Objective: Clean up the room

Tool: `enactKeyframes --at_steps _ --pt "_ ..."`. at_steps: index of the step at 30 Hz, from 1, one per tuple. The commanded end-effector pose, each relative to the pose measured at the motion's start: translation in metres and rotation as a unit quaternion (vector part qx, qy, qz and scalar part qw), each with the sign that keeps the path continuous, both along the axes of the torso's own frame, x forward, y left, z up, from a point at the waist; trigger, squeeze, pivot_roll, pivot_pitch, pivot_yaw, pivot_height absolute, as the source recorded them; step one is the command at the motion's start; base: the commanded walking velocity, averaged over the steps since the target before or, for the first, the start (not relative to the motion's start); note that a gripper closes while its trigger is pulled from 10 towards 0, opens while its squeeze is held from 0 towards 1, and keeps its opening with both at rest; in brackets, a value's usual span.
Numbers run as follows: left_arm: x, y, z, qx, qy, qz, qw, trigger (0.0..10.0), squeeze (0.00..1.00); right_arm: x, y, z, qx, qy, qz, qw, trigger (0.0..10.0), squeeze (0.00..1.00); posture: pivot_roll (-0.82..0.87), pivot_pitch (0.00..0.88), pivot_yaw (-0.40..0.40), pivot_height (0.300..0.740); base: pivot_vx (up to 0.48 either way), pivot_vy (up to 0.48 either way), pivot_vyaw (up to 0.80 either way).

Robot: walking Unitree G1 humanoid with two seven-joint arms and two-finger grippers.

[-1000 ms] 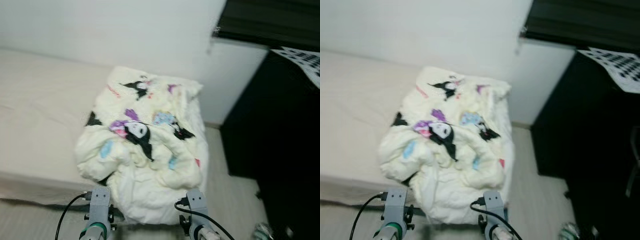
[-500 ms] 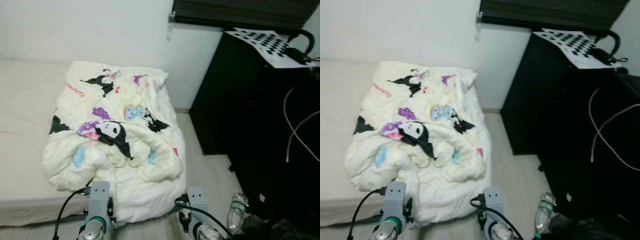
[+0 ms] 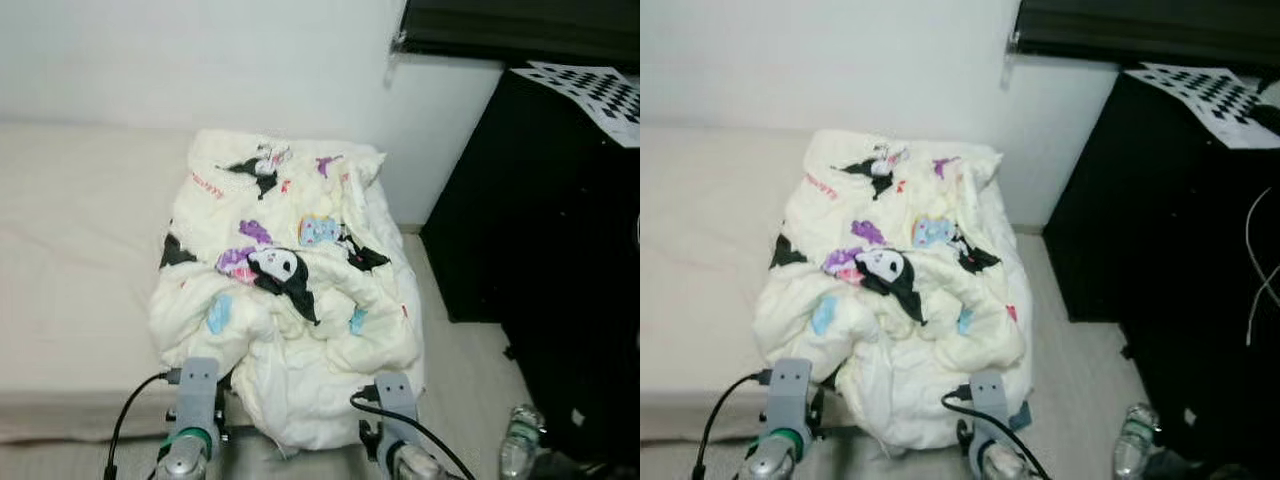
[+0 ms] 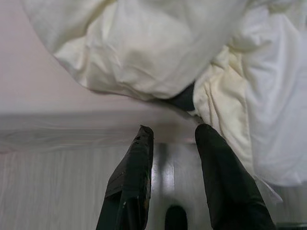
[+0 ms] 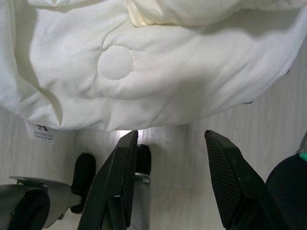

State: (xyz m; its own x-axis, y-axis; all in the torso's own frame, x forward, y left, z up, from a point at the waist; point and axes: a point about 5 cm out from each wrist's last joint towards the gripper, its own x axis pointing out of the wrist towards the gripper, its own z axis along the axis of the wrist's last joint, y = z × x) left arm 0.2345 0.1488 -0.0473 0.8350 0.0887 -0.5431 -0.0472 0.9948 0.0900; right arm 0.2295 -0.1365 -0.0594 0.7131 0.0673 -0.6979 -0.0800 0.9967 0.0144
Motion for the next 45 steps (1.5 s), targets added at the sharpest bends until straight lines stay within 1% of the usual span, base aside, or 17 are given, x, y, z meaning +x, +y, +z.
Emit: enactKeyframes --at_steps 1,3,6,9,10,13,20,27,31,38,39,40,41,42,44,45 --pt "-0.006 -0.004 -0.005 0.004 0.017 -0.017 1.000 10.0 0.00 -0.006 -0.006 -0.005 -0.003 0.016 -0.013 1.000 10.0 0.00 0.01 0.016 -0.033 0.740 0.000 0.000 0.00" --pt "-0.006 -0.004 -0.005 0.005 0.017 -0.018 1.000 10.0 0.00 -0.006 -0.006 -0.005 -0.003 0.016 -0.014 1.000 10.0 0.00 0.01 0.016 -0.033 0.740 0.000 0.000 0.00" --pt "-0.006 -0.005 -0.005 0.015 0.019 -0.029 0.999 10.0 0.00 -0.007 -0.006 -0.005 -0.002 0.017 -0.016 1.000 10.0 0.00 0.01 0.017 -0.031 0.740 0.000 -0.480 0.00" --pt "-0.005 -0.005 -0.005 0.012 0.019 -0.025 0.999 10.0 0.00 -0.007 -0.006 -0.005 -0.002 0.018 -0.017 1.000 10.0 0.00 0.01 0.016 -0.029 0.740 0.000 -0.480 0.00" --pt "-0.005 -0.004 -0.005 0.005 0.018 -0.015 1.000 10.0 0.00 -0.007 -0.007 -0.005 -0.003 0.018 -0.017 1.000 10.0 0.00 0.01 0.014 -0.026 0.740 0.000 0.000 0.00" --pt "-0.005 -0.004 -0.005 0.001 0.018 -0.010 1.000 10.0 0.00 -0.008 -0.007 -0.005 -0.004 0.019 -0.018 1.000 10.0 0.00 0.01 0.013 -0.026 0.740 0.000 0.000 0.00" --pt "-0.003 -0.002 -0.003 0.005 0.009 -0.004 1.000 10.0 0.00 -0.007 -0.009 -0.005 -0.006 0.020 -0.019 1.000 10.0 0.00 0.00 0.008 -0.027 0.740 0.000 0.000 0.00" --pt "-0.003 -0.004 -0.003 0.006 0.010 -0.007 1.000 10.0 0.00 -0.008 -0.010 -0.006 -0.012 0.023 -0.014 1.000 10.0 0.00 0.00 0.003 -0.026 0.740 0.000 0.000 0.00" --pt "-0.007 -0.004 -0.006 0.014 0.022 -0.011 1.000 10.0 0.00 -0.008 -0.012 -0.006 -0.019 0.023 -0.013 0.999 10.0 0.00 -0.01 0.005 -0.026 0.740 0.000 0.000 0.00" --pt "-0.004 -0.005 -0.004 0.014 0.021 -0.010 1.000 10.0 0.00 -0.007 -0.015 -0.006 -0.027 0.026 -0.009 0.999 10.0 0.00 -0.01 0.013 -0.027 0.740 0.000 0.000 0.00" --pt "-0.004 -0.004 -0.005 0.018 0.026 -0.015 0.999 10.0 0.00 -0.008 -0.014 -0.006 -0.026 0.028 -0.011 0.999 10.0 0.00 -0.01 0.012 -0.010 0.740 0.000 0.000 0.00" --pt "-0.004 -0.004 -0.005 0.018 0.026 -0.015 0.999 10.0 0.00 -0.008 -0.014 -0.006 -0.026 0.028 -0.011 0.999 10.0 0.00 -0.01 0.012 -0.010 0.740 0.000 0.000 0.00" --pt "-0.008 -0.003 -0.009 0.020 0.045 -0.023 0.999 10.0 0.00 -0.010 -0.013 -0.007 -0.026 0.030 -0.012 0.999 10.0 0.00 -0.01 0.012 -0.008 0.740 0.000 0.000 0.00" --pt "-0.008 -0.003 -0.009 0.020 0.045 -0.023 0.999 10.0 0.00 -0.010 -0.013 -0.007 -0.026 0.030 -0.012 0.999 10.0 0.00 -0.01 0.012 -0.008 0.740 0.000 0.000 0.00" --pt "-0.016 0.000 -0.015 0.026 0.070 -0.034 0.997 10.0 0.00 -0.014 -0.014 -0.010 -0.037 0.044 -0.012 0.998 10.0 0.00 0.00 0.012 -0.009 0.740 0.000 0.000 0.00" --pt "-0.016 0.000 -0.015 0.026 0.070 -0.034 0.997 10.0 0.00 -0.014 -0.014 -0.010 -0.037 0.044 -0.012 0.998 10.0 0.00 0.00 0.012 -0.009 0.740 0.000 0.000 0.00"
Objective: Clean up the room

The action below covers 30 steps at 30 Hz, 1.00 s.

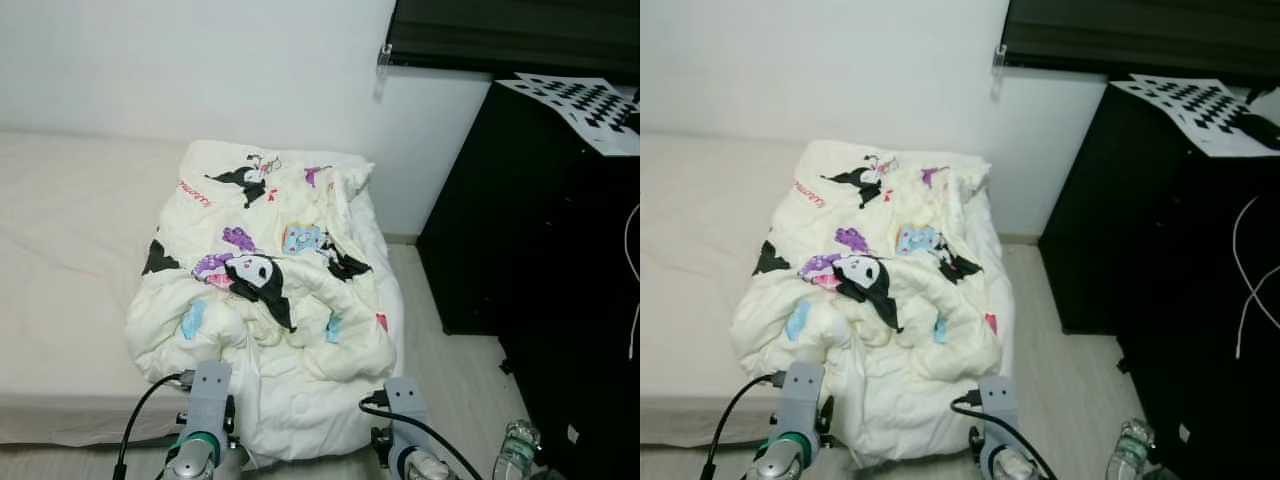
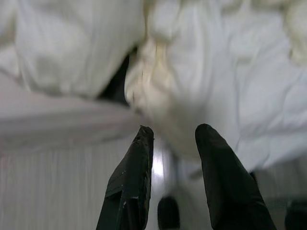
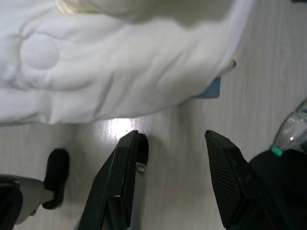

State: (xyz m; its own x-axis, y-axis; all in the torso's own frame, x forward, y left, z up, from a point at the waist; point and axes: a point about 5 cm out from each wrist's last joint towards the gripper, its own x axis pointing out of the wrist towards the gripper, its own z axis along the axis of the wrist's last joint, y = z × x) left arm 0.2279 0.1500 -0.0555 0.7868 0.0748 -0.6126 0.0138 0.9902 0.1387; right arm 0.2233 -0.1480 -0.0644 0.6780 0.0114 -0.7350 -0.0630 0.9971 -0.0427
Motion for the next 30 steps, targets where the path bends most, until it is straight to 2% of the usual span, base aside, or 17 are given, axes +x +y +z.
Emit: enactKeyframes --at_steps 1,7,12,17,30 --pt "-0.012 0.000 -0.009 0.005 0.031 -0.009 0.999 10.0 0.00 -0.009 -0.004 -0.006 -0.012 0.024 -0.004 1.000 10.0 0.00 0.00 0.012 -0.009 0.740 0.000 0.000 0.00" --pt "-0.018 0.000 -0.012 -0.001 0.040 -0.009 0.999 10.0 0.00 -0.013 -0.011 -0.008 -0.015 0.036 -0.022 0.999 10.0 0.00 0.00 0.005 -0.008 0.740 0.000 0.000 0.00" --pt "-0.012 0.001 -0.009 -0.002 0.036 -0.008 0.999 10.0 0.00 -0.010 -0.009 -0.007 -0.013 0.032 -0.016 0.999 10.0 0.00 0.00 0.001 -0.010 0.740 0.000 0.000 0.00" --pt "-0.004 0.004 -0.003 0.001 0.010 0.005 1.000 10.0 0.00 -0.008 -0.008 -0.006 -0.012 0.033 -0.014 0.999 10.0 0.00 0.00 0.000 -0.004 0.740 0.000 0.000 0.00" --pt "-0.004 0.005 -0.004 -0.005 0.025 0.008 1.000 10.0 0.00 -0.007 -0.008 -0.005 -0.012 0.040 -0.002 0.999 10.0 0.00 0.00 0.000 -0.015 0.740 0.000 0.000 0.00"
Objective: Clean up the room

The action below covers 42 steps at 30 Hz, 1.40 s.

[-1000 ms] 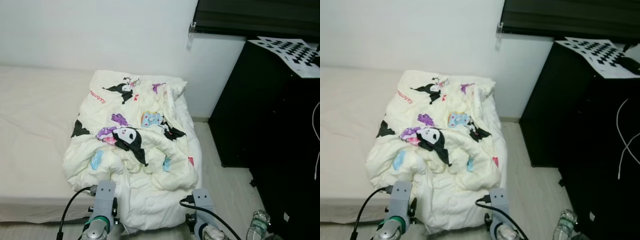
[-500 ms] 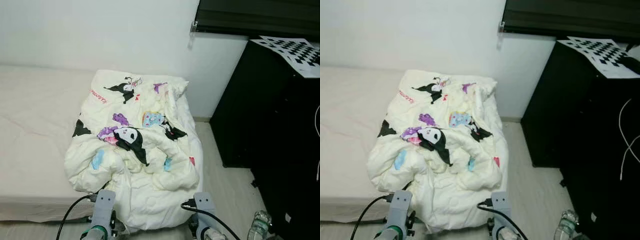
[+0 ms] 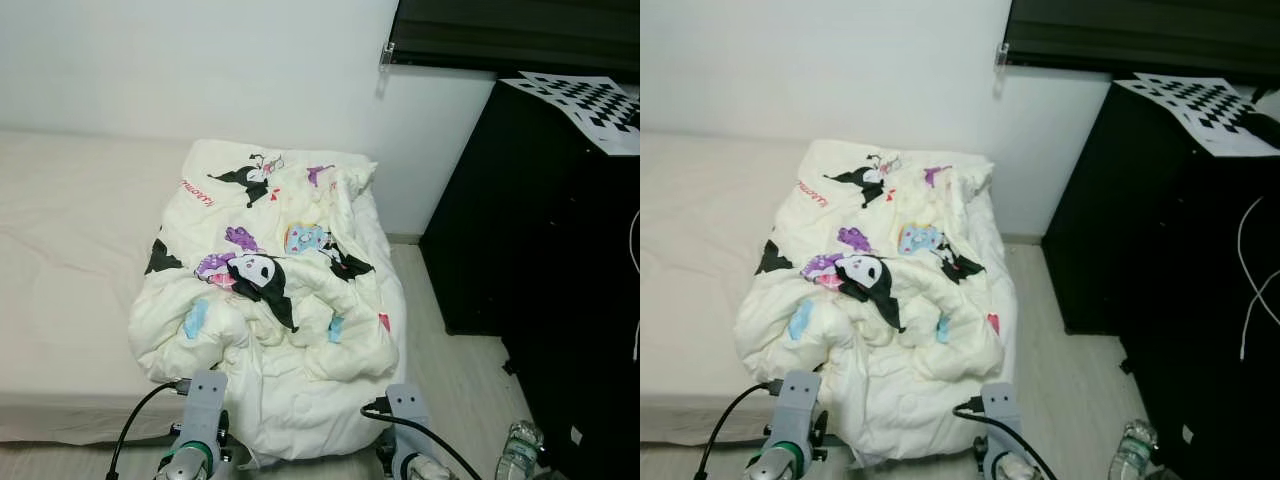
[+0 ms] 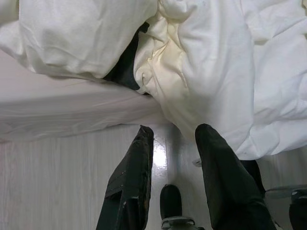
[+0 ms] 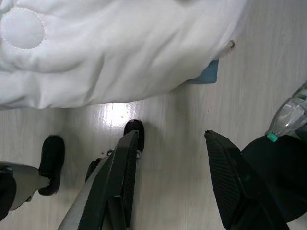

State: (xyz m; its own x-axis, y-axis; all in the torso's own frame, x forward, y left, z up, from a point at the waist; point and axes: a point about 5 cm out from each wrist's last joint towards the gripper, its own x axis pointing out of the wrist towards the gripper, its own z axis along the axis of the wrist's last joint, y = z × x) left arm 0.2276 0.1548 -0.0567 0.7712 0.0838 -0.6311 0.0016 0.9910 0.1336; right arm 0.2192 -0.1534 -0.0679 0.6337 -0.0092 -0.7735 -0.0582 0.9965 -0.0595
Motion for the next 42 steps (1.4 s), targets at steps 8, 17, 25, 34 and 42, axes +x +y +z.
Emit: enactKeyframes --at_steps 8,17,25,34,42 --pt "-0.006 -0.002 -0.005 -0.011 0.019 -0.003 1.000 10.0 0.00 -0.002 -0.002 -0.001 0.006 0.005 0.003 1.000 10.0 0.00 0.01 0.000 -0.025 0.740 0.000 0.000 0.00" --pt "-0.009 -0.001 -0.007 -0.011 0.026 -0.013 1.000 10.0 0.00 -0.006 -0.003 -0.004 0.008 0.014 0.001 1.000 10.0 0.00 0.02 0.000 -0.017 0.740 0.000 0.000 0.00" --pt "-0.013 -0.004 -0.008 -0.025 0.017 -0.025 0.999 10.0 0.00 -0.012 -0.001 -0.007 0.011 0.015 0.005 1.000 10.0 0.00 0.01 0.000 0.005 0.740 0.000 0.000 0.00" --pt "-0.011 -0.014 -0.009 -0.036 0.043 -0.063 0.996 10.0 0.00 -0.010 0.004 -0.005 0.014 0.005 0.036 0.999 10.0 0.00 0.00 0.000 0.011 0.740 0.000 0.000 0.00" --pt "-0.012 -0.006 -0.009 -0.022 0.039 -0.040 0.998 10.0 0.00 -0.010 -0.001 -0.005 0.016 0.002 0.011 1.000 10.0 0.00 0.01 0.009 0.006 0.740 0.000 0.000 0.00"
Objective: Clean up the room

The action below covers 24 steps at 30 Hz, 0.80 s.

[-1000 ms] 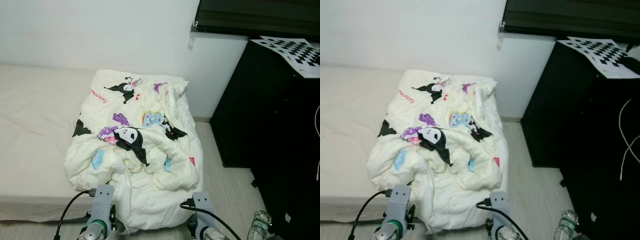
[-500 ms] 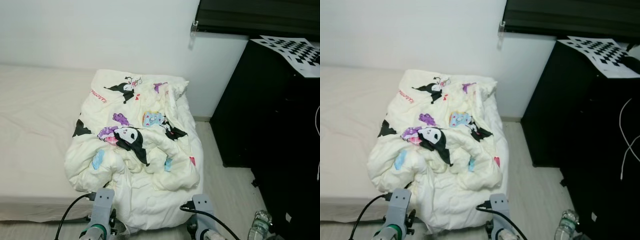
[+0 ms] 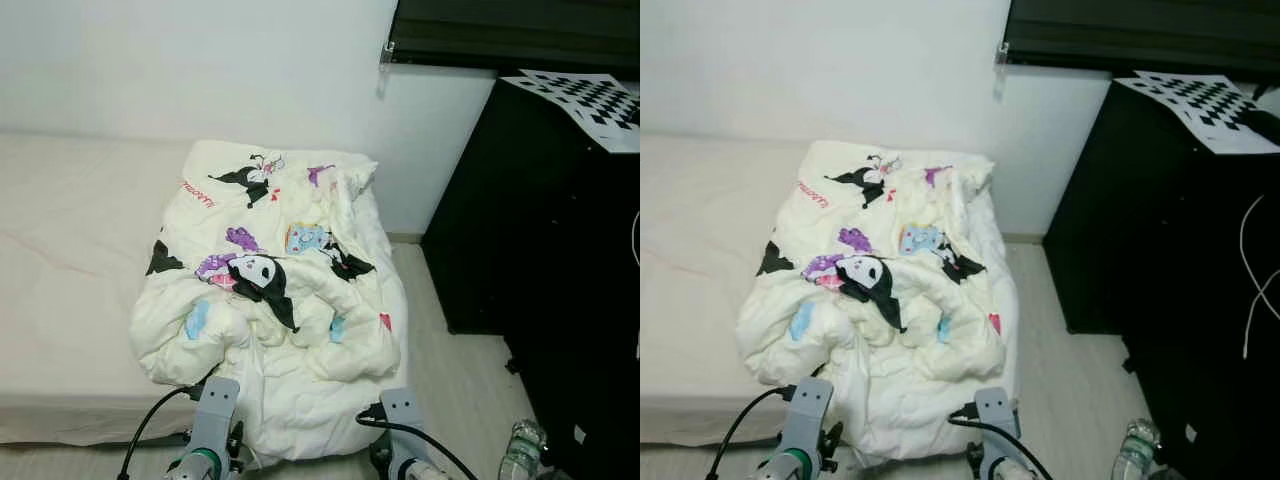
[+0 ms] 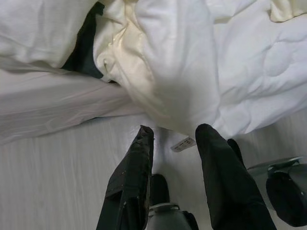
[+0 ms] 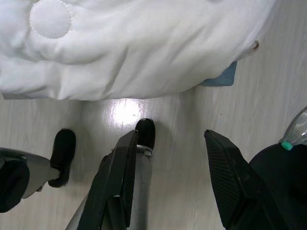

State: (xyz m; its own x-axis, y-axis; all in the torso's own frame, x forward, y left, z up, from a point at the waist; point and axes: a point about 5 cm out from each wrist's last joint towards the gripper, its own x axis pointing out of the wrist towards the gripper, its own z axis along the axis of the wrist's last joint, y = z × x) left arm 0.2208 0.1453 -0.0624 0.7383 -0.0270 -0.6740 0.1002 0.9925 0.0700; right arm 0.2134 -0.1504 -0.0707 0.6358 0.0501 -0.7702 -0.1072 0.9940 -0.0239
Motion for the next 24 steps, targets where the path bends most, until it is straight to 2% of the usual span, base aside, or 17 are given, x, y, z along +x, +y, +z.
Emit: enactKeyframes --at_steps 1,4,10,13,22,24 --pt "-0.005 0.003 -0.003 0.009 0.012 0.006 1.000 10.0 0.00 -0.004 -0.004 -0.002 -0.002 0.004 -0.014 1.000 10.0 0.00 0.01 0.009 0.006 0.740 0.000 0.000 0.00" --pt "-0.004 0.006 -0.002 0.020 0.003 0.010 1.000 10.0 0.00 -0.001 -0.006 0.000 0.000 -0.002 -0.012 1.000 10.0 0.00 0.01 0.026 -0.003 0.740 0.000 0.000 0.00" --pt "-0.004 0.008 -0.002 0.011 -0.003 0.016 1.000 10.0 0.00 0.006 -0.008 0.004 -0.003 -0.014 -0.021 1.000 10.0 0.00 0.01 0.040 -0.016 0.740 0.000 0.000 0.00" --pt "-0.007 0.009 -0.003 0.014 -0.001 0.023 1.000 10.0 0.00 0.009 -0.005 0.006 -0.002 -0.018 -0.014 1.000 10.0 0.00 0.02 0.025 -0.020 0.740 0.000 0.000 0.00" --pt "-0.008 0.014 -0.004 0.010 0.010 0.047 0.999 10.0 0.00 0.011 -0.006 0.007 0.003 -0.019 -0.024 1.000 10.0 0.00 0.02 0.046 -0.030 0.740 0.000 0.000 0.00" --pt "-0.008 0.016 -0.004 0.015 0.004 0.037 0.999 10.0 0.00 0.010 -0.004 0.006 0.007 -0.019 -0.027 0.999 10.0 0.00 0.02 0.044 -0.006 0.740 0.000 0.000 0.00"
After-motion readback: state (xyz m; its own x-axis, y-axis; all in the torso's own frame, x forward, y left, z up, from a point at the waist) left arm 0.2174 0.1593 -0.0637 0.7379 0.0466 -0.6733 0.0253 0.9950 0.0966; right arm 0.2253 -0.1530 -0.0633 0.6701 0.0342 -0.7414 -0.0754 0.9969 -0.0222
